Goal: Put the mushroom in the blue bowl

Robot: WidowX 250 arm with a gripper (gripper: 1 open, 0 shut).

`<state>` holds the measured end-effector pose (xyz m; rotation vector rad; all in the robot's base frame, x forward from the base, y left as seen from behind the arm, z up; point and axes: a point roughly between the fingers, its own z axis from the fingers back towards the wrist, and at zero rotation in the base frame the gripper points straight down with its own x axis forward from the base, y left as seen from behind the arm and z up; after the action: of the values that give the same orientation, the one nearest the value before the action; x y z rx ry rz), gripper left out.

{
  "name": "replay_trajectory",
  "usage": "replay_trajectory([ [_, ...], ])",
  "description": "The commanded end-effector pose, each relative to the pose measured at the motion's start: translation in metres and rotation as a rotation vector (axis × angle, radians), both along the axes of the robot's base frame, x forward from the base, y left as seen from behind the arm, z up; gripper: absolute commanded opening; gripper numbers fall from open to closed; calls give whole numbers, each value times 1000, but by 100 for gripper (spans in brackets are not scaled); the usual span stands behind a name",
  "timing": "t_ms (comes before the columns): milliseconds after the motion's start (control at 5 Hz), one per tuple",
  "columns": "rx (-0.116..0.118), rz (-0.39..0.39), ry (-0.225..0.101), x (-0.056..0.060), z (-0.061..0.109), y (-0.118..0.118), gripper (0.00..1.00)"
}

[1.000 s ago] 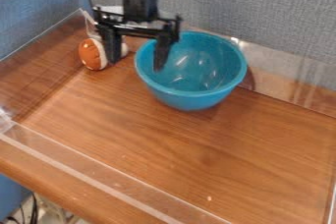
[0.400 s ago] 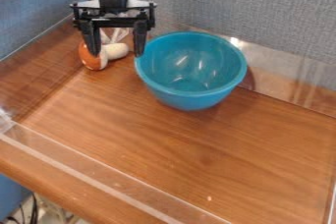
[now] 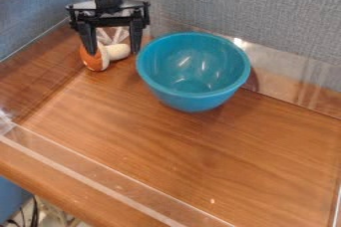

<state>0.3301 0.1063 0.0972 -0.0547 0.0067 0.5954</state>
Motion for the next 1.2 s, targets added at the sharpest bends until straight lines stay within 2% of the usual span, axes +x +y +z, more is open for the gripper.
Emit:
replay_trajectory([
  [0,30,52,-71,11,15,14,100],
  [1000,41,148,-103,25,3,18,100],
])
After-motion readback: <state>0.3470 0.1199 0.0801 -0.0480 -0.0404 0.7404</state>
